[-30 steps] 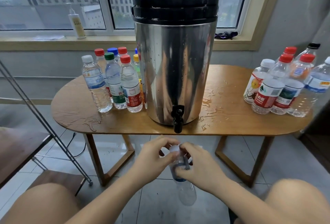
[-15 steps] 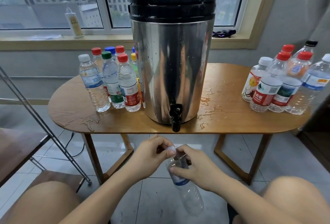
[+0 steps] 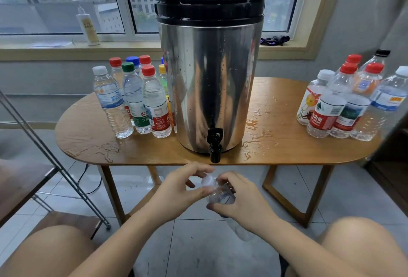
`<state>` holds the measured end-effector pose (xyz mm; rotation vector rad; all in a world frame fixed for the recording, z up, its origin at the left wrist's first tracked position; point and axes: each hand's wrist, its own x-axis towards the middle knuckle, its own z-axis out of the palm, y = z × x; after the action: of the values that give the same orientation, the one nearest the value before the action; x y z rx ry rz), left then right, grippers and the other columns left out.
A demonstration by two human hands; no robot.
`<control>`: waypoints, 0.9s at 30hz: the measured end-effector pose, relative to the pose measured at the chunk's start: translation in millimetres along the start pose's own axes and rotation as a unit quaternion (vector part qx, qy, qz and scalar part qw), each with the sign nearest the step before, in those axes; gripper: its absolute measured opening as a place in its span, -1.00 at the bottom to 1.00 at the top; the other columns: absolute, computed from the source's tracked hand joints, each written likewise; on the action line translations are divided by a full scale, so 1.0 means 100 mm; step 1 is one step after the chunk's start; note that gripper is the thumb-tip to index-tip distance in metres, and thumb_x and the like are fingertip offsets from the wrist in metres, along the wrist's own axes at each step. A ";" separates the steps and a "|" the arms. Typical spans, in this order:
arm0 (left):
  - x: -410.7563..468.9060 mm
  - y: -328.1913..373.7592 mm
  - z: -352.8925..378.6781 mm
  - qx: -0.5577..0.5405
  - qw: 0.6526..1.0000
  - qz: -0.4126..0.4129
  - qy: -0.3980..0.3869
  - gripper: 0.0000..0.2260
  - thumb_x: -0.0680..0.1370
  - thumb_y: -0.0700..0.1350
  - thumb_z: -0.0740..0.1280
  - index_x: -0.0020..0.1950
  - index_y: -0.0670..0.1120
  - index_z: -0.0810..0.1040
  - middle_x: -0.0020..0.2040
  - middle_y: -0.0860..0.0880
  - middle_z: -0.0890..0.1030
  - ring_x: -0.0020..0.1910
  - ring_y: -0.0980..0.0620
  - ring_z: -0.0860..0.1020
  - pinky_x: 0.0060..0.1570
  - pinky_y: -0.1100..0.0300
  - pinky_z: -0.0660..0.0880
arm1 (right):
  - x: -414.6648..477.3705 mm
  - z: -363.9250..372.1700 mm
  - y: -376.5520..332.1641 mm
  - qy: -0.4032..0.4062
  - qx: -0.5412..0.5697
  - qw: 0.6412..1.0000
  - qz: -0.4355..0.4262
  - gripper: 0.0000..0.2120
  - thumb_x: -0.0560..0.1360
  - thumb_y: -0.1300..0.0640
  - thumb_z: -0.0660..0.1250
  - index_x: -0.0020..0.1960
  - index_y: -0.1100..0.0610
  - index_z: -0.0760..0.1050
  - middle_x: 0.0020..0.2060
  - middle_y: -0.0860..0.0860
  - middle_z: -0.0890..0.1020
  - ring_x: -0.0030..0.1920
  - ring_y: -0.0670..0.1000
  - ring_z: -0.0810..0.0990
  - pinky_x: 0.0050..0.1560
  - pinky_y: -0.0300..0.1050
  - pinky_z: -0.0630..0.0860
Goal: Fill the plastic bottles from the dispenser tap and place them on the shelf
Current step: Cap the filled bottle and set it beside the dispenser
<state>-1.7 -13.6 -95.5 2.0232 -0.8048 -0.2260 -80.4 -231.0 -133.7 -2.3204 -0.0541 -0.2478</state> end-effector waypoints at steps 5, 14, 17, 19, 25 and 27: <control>0.03 -0.07 -0.03 0.008 1.000 0.014 -0.006 -0.70 0.62 -0.07 0.53 0.26 0.29 0.70 0.19 0.23 0.69 0.24 0.10 0.63 0.11 0.18 0.60 | 0.00 0.00 -0.03 -0.009 0.001 1.000 -0.002 -0.44 0.35 -0.34 0.60 0.24 -0.20 0.49 0.10 -0.28 0.55 0.14 -0.18 0.55 0.10 -0.16 0.58; 0.23 -0.16 -0.21 0.124 0.975 0.028 0.182 -0.79 0.51 0.06 0.62 0.07 0.12 0.67 -0.03 0.24 0.67 0.02 0.18 0.64 -0.04 0.41 0.48 | 0.03 0.01 -0.02 0.014 0.014 0.999 0.046 -0.27 0.37 -0.35 0.61 0.44 -0.20 0.42 0.25 -0.33 0.53 0.22 -0.28 0.54 0.15 -0.39 0.46; 0.31 -0.27 -0.33 0.189 0.963 0.009 0.193 -0.80 0.52 0.09 0.60 0.08 0.12 0.69 -0.02 0.26 0.63 0.01 0.17 0.56 -0.02 0.22 0.54 | 0.04 0.01 -0.01 0.019 0.023 0.998 0.054 -0.23 0.37 -0.36 0.60 0.47 -0.17 0.44 0.29 -0.30 0.54 0.26 -0.23 0.56 0.25 -0.33 0.51; 0.35 -0.33 -0.37 0.210 0.959 0.003 0.191 -0.80 0.51 0.11 0.60 0.07 0.14 0.69 -0.03 0.25 0.64 0.01 0.13 0.52 -0.02 0.10 0.53 | 0.05 0.02 0.01 0.021 0.021 0.998 0.056 -0.24 0.37 -0.39 0.58 0.46 -0.16 0.46 0.29 -0.28 0.55 0.27 -0.21 0.56 0.28 -0.27 0.53; 0.36 -0.38 -0.40 0.203 0.960 -0.005 0.191 -0.71 0.48 0.13 0.62 0.15 0.13 0.71 0.04 0.27 0.65 0.06 0.14 0.50 0.07 0.00 0.56 | 0.07 0.01 0.01 0.019 0.016 0.998 0.065 -0.28 0.38 -0.38 0.58 0.42 -0.14 0.47 0.27 -0.27 0.56 0.26 -0.18 0.56 0.26 -0.23 0.55; 0.35 -0.35 -0.42 0.195 0.961 -0.007 0.194 -0.70 0.48 0.15 0.61 0.16 0.13 0.71 0.05 0.26 0.65 0.09 0.14 0.52 0.10 0.00 0.58 | 0.07 0.01 0.01 0.021 0.018 0.997 0.068 -0.30 0.39 -0.36 0.59 0.42 -0.14 0.47 0.26 -0.26 0.56 0.25 -0.18 0.56 0.26 -0.21 0.56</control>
<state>60.0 6.8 -95.5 2.3361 -0.6172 0.3426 -73.3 -231.1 -133.5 -2.2711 0.1183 -0.2252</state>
